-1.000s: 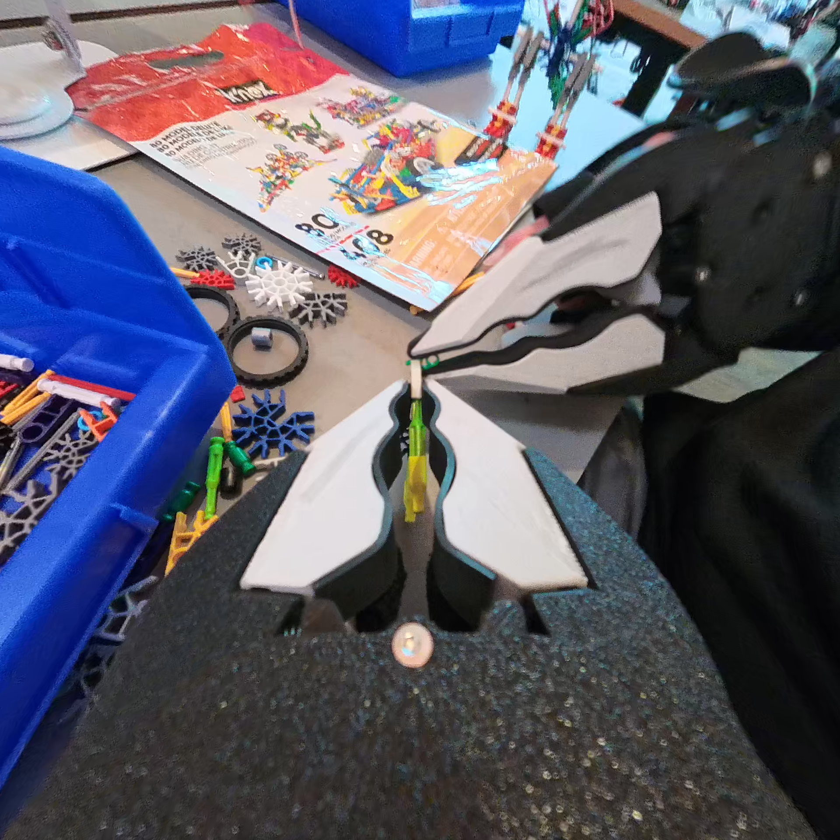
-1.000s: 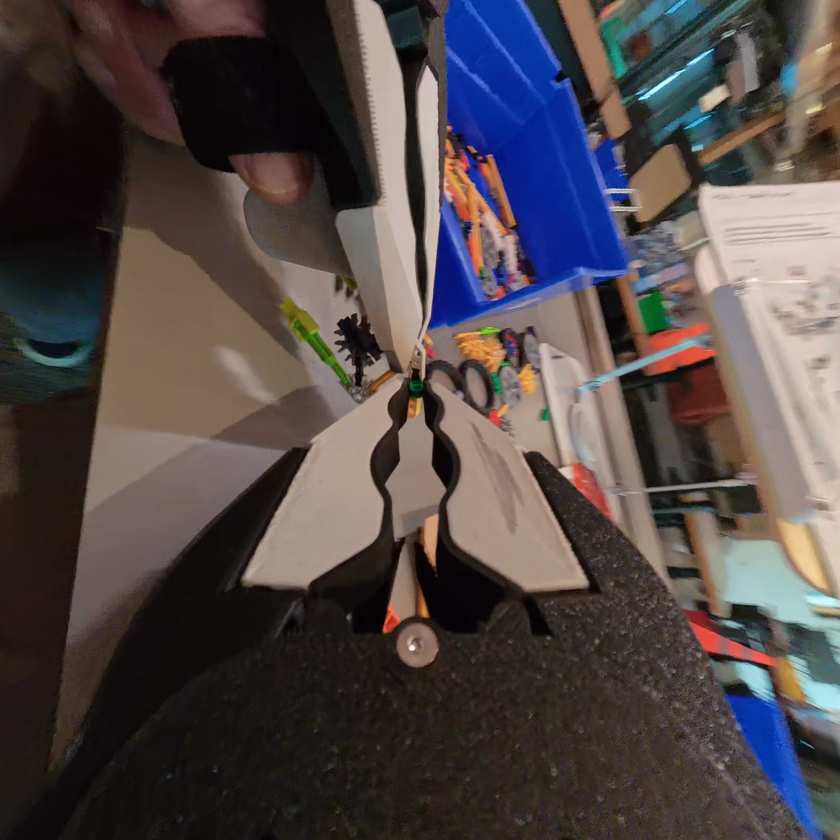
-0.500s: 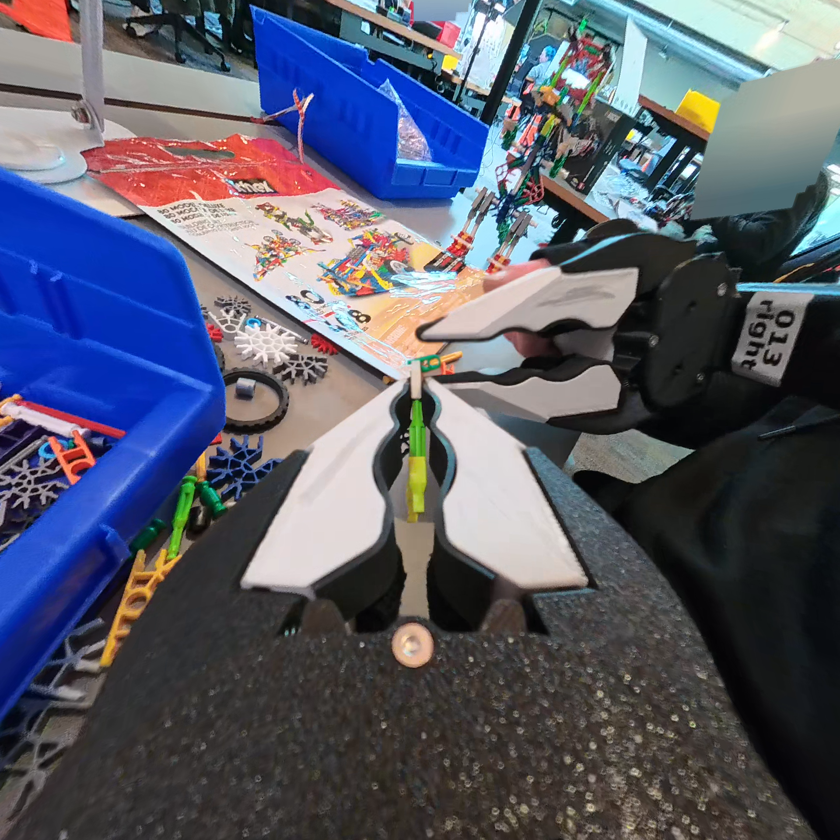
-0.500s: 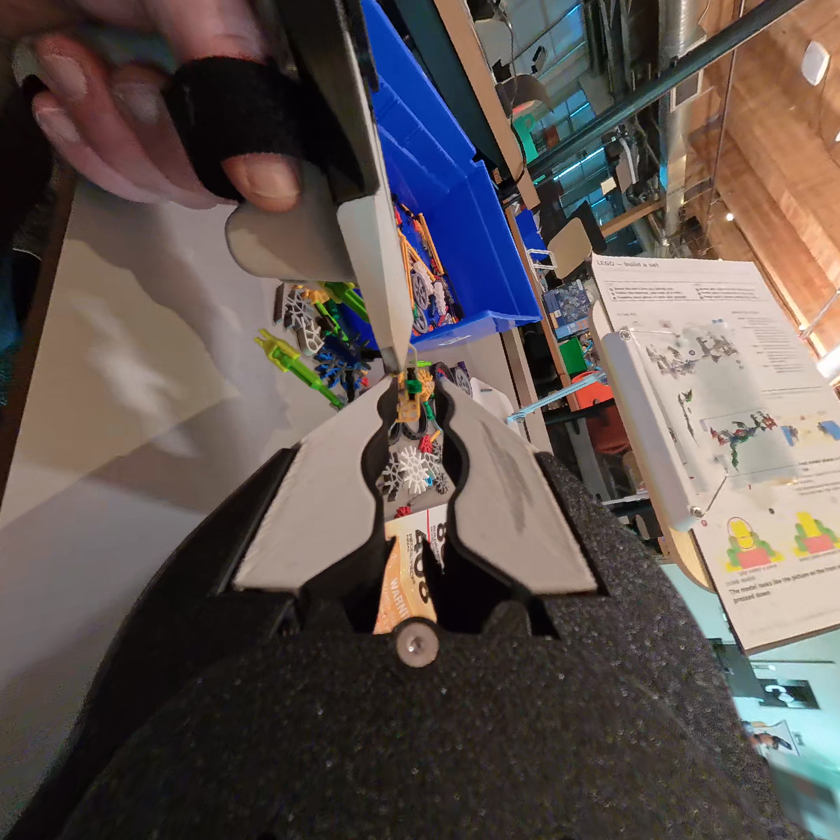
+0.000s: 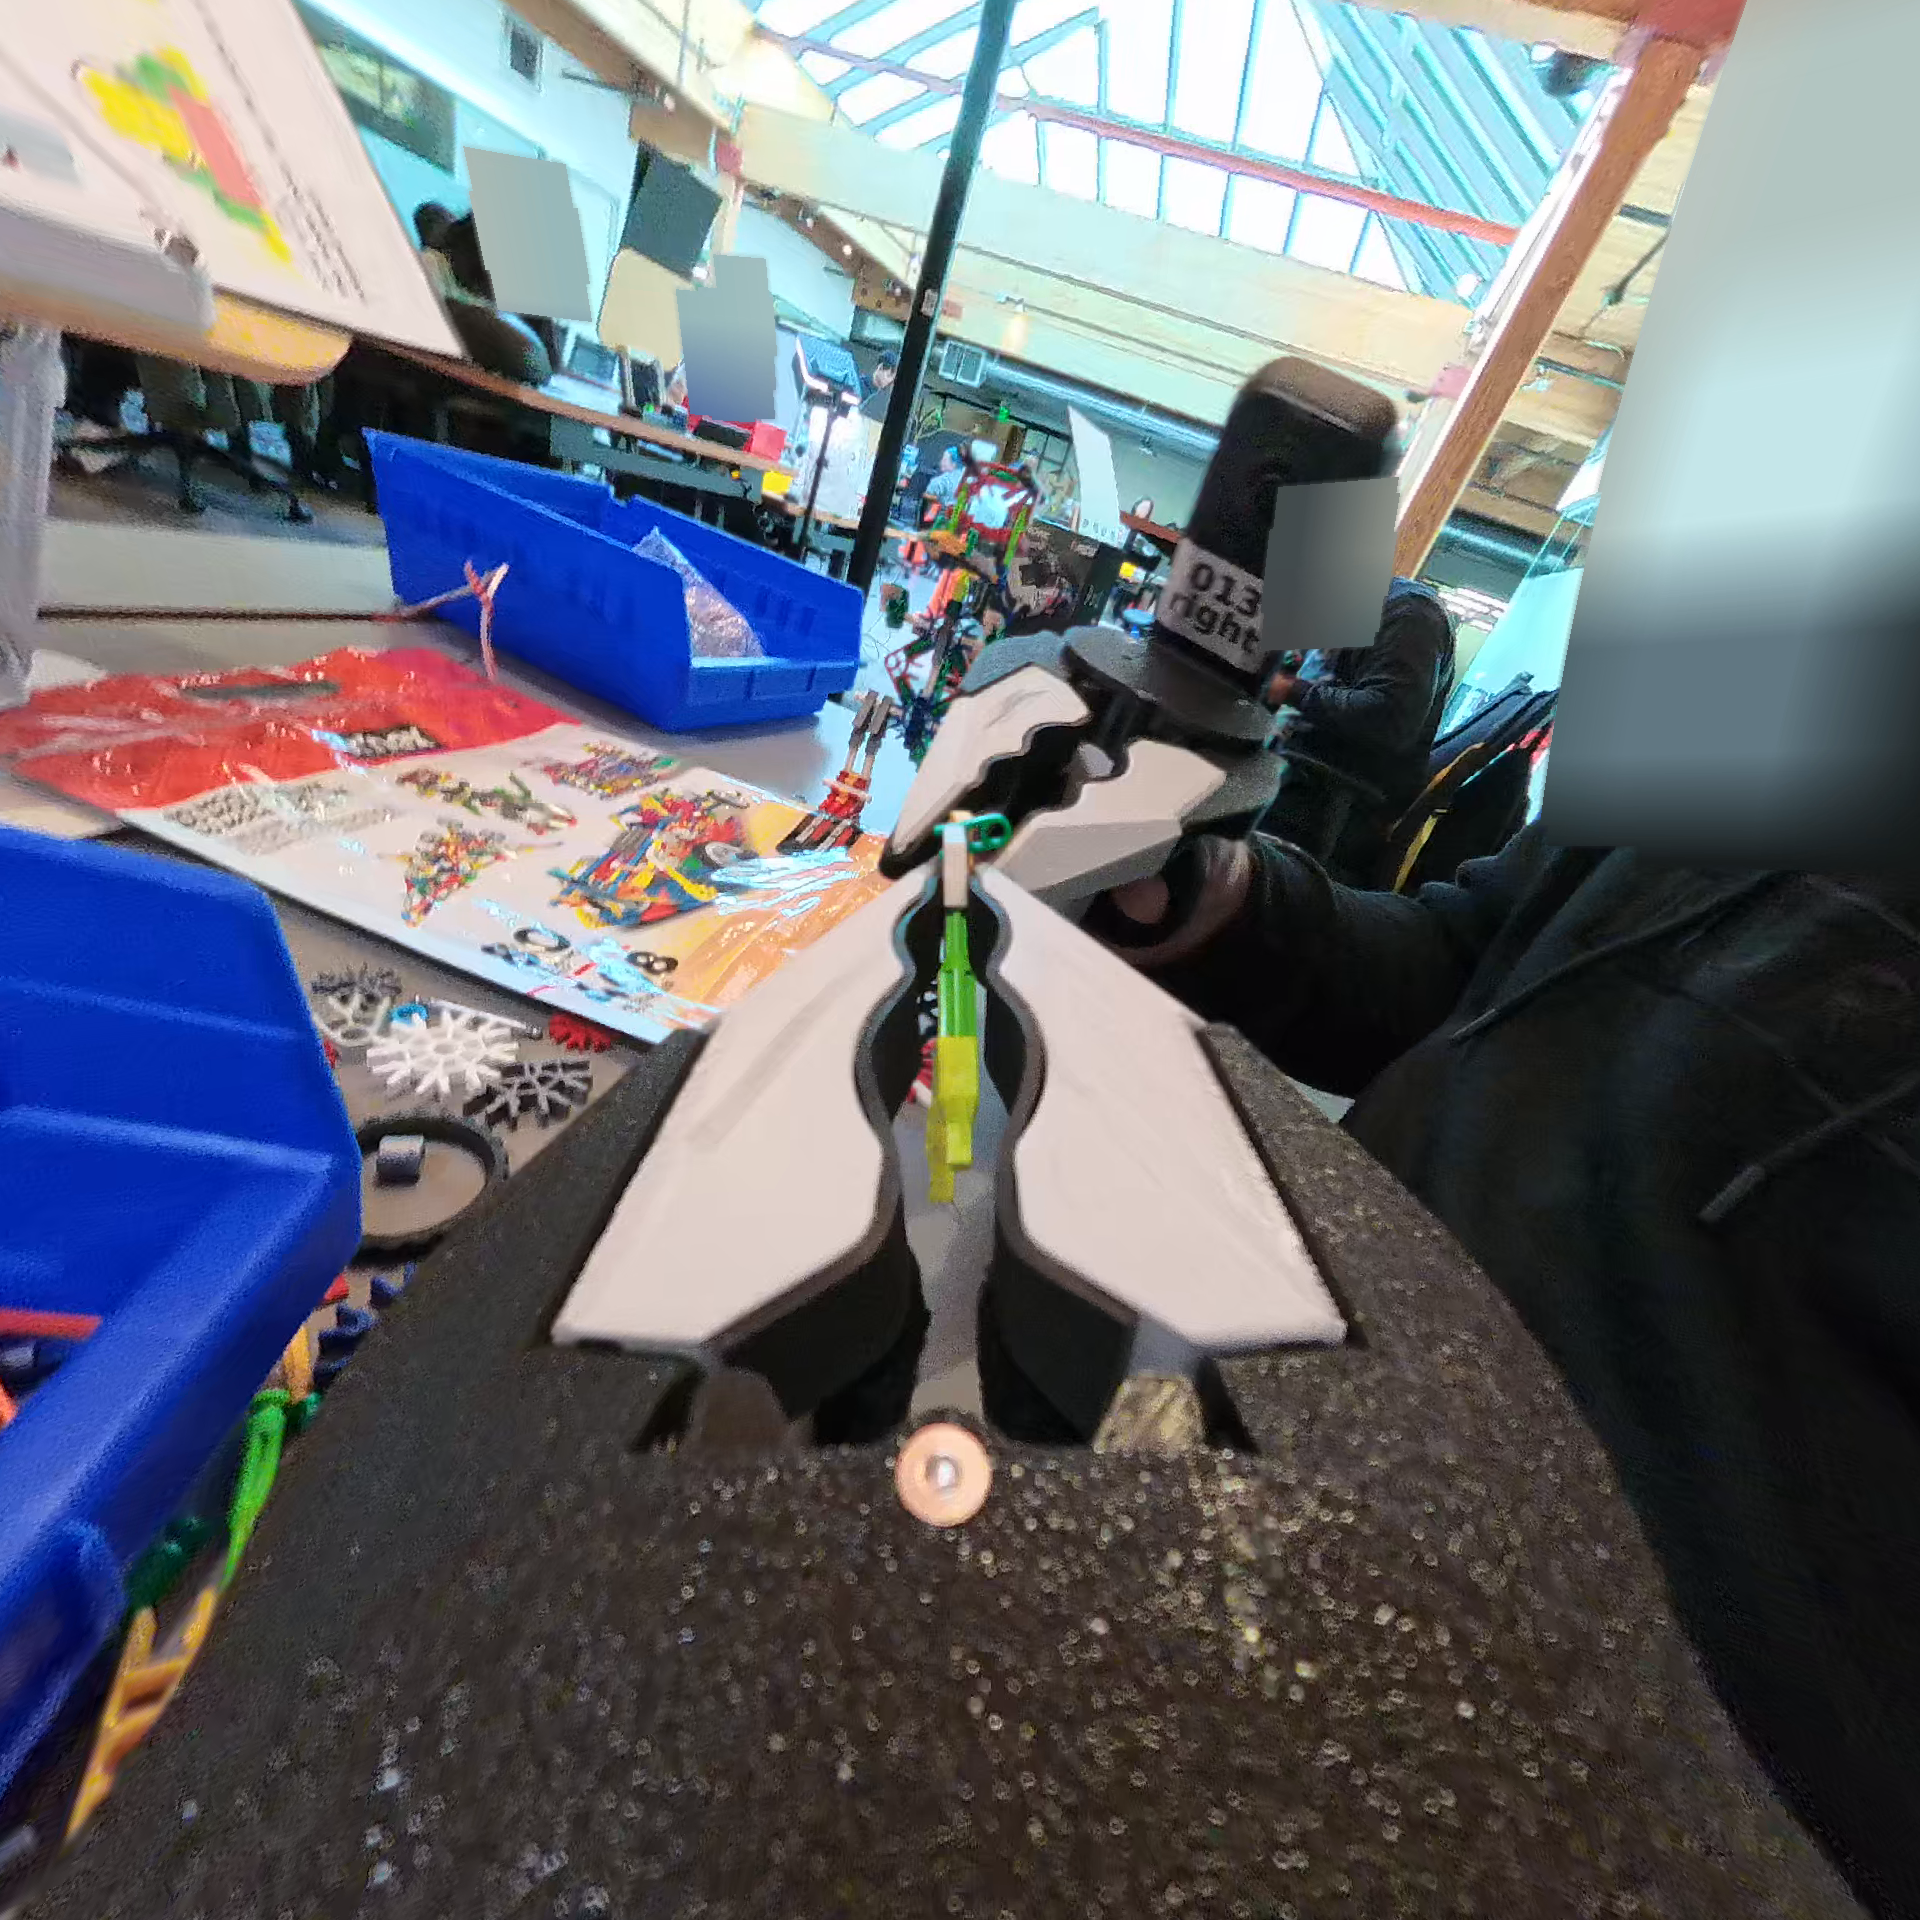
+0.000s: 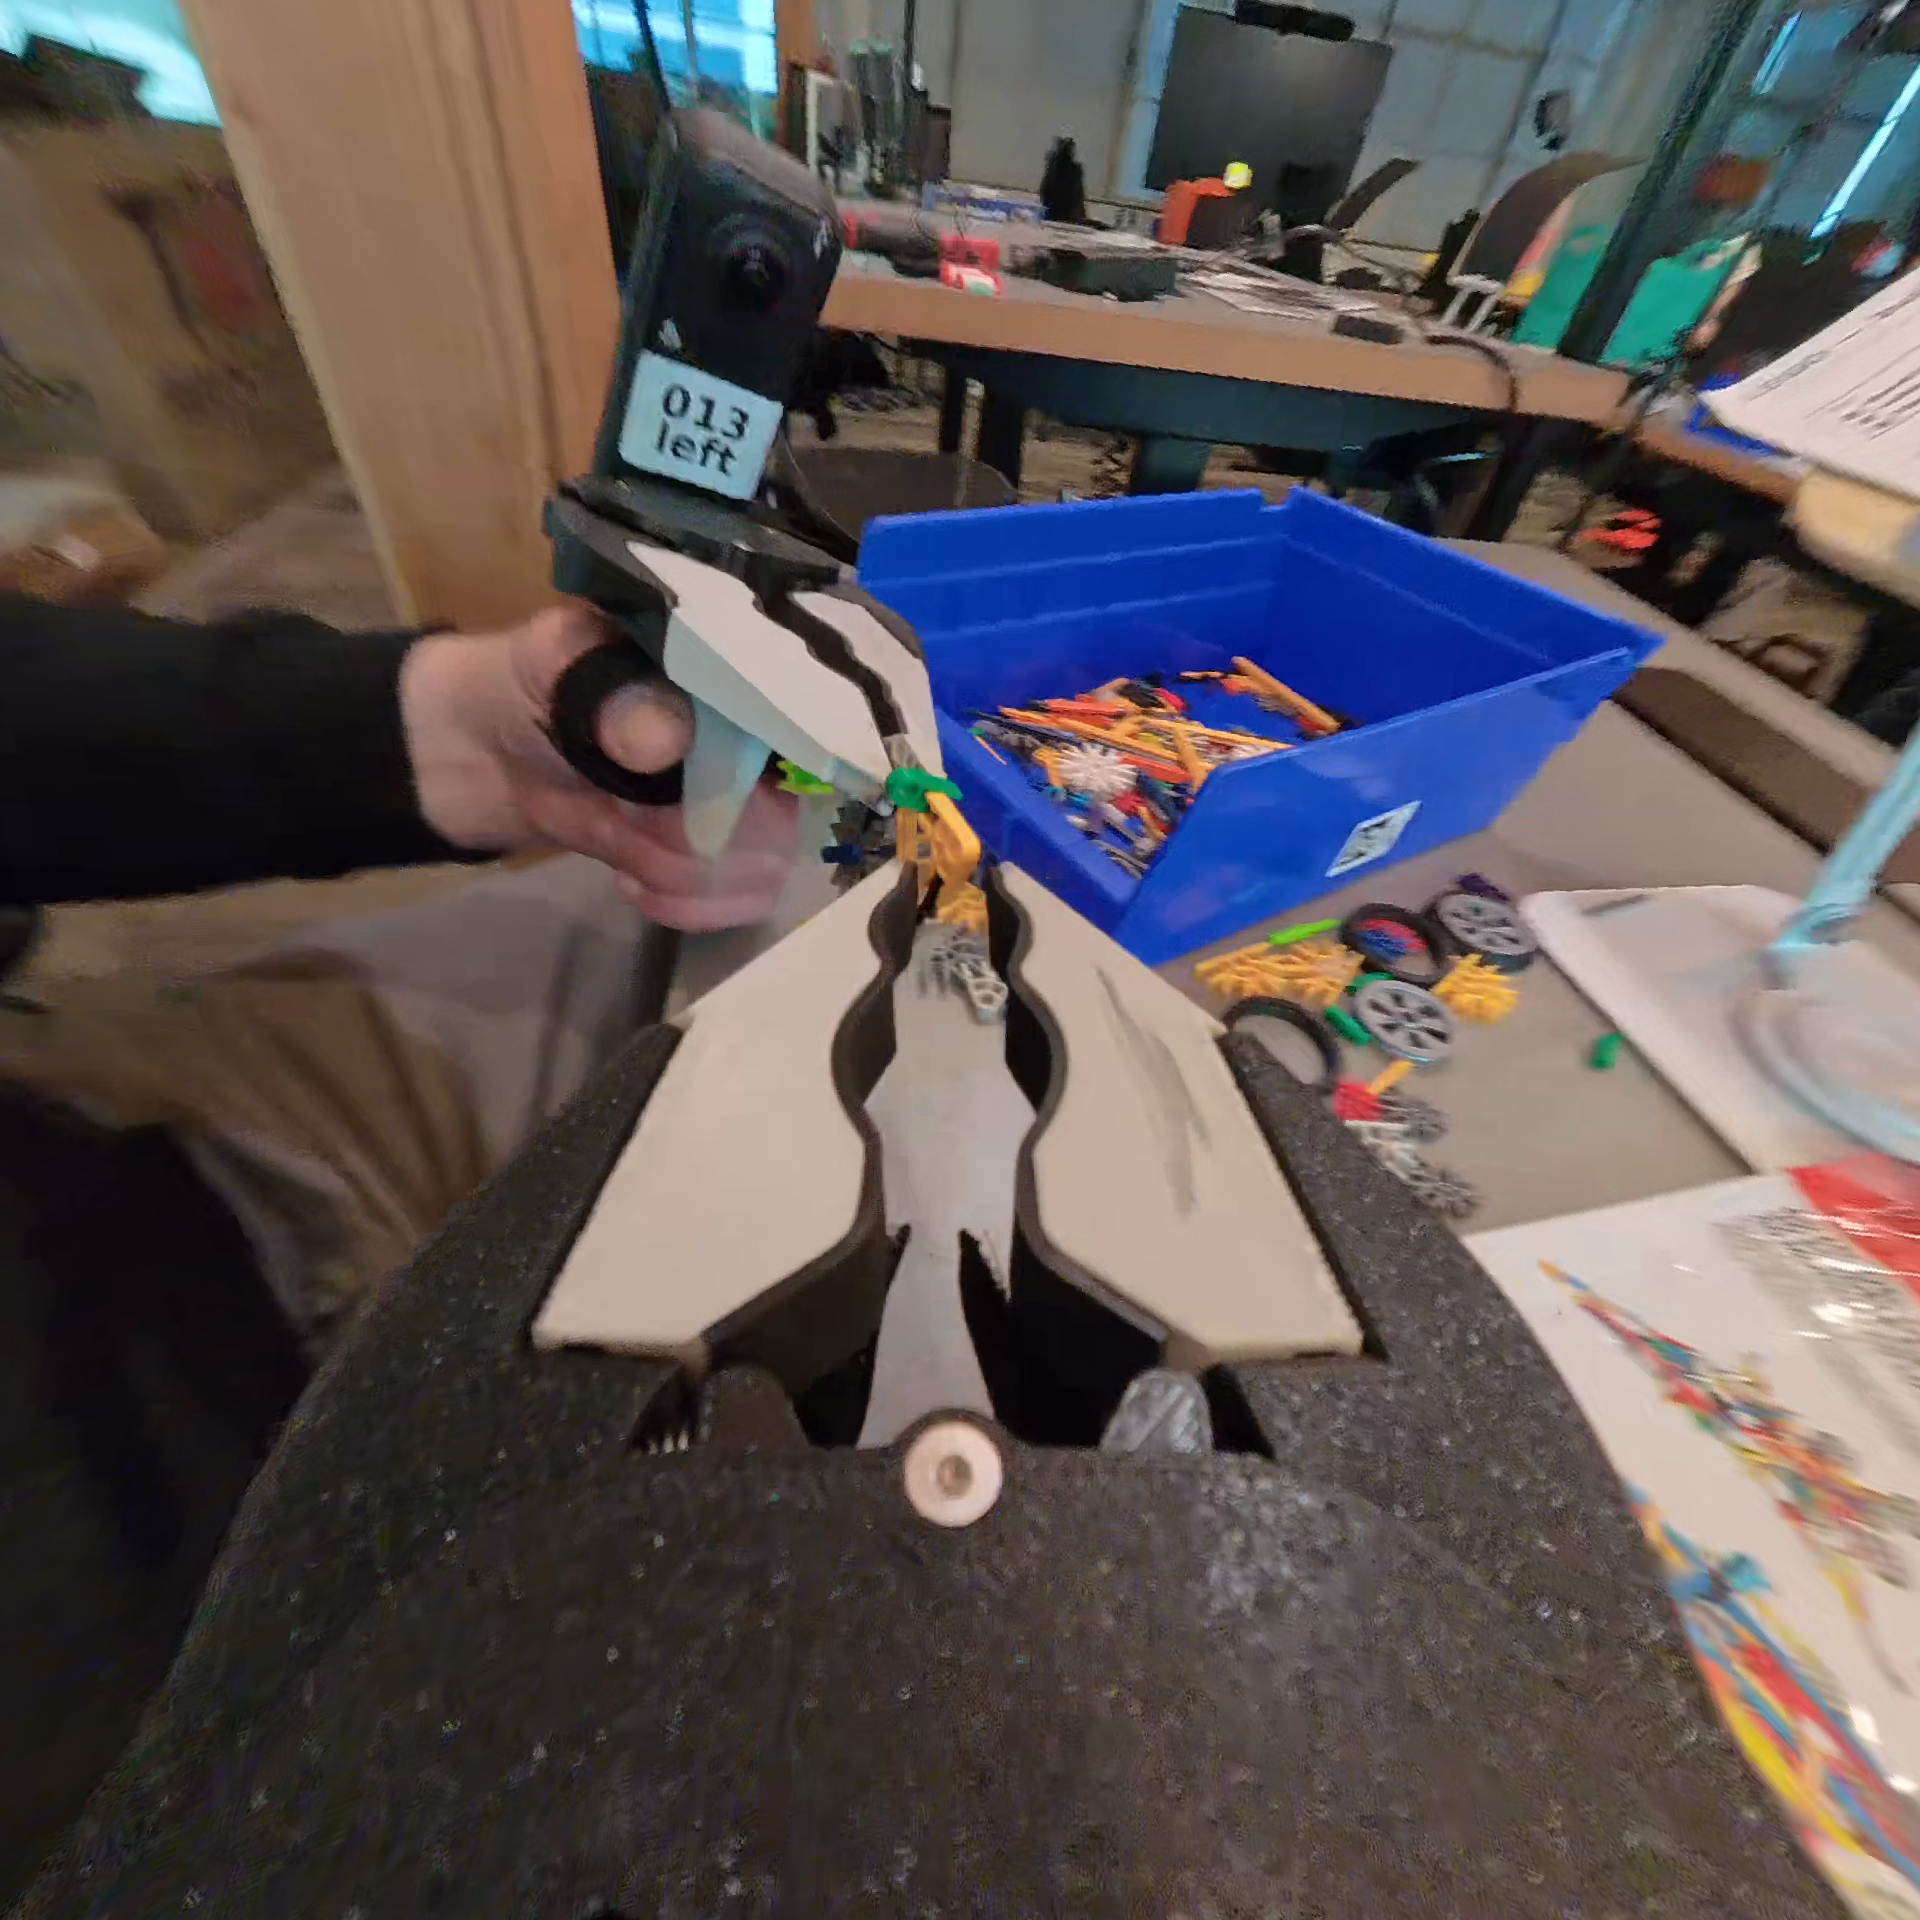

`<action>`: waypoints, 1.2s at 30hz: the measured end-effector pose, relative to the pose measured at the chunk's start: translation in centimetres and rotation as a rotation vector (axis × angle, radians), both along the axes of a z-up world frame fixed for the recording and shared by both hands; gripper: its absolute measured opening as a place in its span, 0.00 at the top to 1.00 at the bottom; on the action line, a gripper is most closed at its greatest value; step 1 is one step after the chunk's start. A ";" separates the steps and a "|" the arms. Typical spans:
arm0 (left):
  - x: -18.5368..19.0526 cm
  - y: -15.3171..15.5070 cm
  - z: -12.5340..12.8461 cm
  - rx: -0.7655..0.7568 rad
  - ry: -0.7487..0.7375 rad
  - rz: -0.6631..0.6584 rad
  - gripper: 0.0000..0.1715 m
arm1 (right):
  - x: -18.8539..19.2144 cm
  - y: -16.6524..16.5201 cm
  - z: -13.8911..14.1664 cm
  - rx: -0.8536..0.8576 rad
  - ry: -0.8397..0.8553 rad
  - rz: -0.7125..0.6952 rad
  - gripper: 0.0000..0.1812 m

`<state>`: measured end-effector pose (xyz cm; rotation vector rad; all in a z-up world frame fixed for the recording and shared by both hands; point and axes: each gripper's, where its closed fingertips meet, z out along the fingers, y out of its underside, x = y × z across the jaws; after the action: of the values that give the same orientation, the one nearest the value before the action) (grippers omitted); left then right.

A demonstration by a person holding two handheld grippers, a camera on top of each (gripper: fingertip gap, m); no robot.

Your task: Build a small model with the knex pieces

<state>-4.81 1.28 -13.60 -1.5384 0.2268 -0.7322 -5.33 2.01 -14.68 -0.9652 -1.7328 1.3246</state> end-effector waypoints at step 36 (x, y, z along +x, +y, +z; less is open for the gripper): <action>1.8 1.2 0.2 0.300 1.372 0.492 0.92 | 2.0 0.2 1.4 1.124 0.352 -0.278 0.99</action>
<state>-3.02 2.48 -13.41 -1.4794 0.8719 0.8067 -3.34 2.26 -13.24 -0.2627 -1.6102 0.1830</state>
